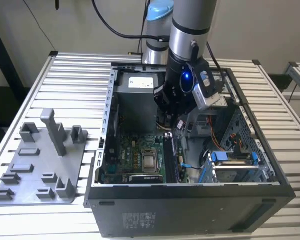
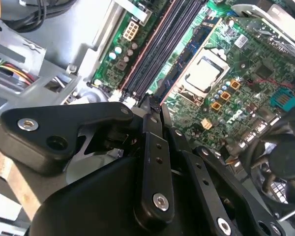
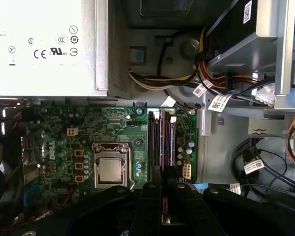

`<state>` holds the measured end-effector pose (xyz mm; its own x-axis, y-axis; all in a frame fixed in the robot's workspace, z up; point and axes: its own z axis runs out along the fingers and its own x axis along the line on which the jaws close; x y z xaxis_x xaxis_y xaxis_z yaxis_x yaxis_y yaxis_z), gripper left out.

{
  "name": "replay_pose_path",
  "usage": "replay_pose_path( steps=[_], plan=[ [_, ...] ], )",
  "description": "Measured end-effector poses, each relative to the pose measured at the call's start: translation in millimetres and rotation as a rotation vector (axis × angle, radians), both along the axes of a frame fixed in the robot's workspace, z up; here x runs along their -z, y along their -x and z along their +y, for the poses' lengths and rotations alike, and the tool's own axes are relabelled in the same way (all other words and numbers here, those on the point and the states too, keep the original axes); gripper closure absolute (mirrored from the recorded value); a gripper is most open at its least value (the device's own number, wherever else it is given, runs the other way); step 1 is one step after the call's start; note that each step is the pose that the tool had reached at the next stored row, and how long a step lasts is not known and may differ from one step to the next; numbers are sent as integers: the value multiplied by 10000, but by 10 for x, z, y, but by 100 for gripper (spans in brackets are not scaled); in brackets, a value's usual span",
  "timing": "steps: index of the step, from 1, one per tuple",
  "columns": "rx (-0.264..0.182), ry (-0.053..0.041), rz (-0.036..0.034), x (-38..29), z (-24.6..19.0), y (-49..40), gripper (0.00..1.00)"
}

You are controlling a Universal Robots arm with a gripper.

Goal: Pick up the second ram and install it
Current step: 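Insert the second ram into the second slot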

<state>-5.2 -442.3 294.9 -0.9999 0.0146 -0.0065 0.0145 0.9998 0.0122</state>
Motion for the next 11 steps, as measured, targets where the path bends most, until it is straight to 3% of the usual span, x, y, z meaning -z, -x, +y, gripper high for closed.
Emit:
replay_pose_path(
  steps=[4, 6, 11],
  plan=[
    [-1, -1, 26, 52, -1, 9, 86],
    [0, 1, 103, 57, -1, 10, 86],
    [0, -3, 145, 58, -1, 10, 86]
  ],
)
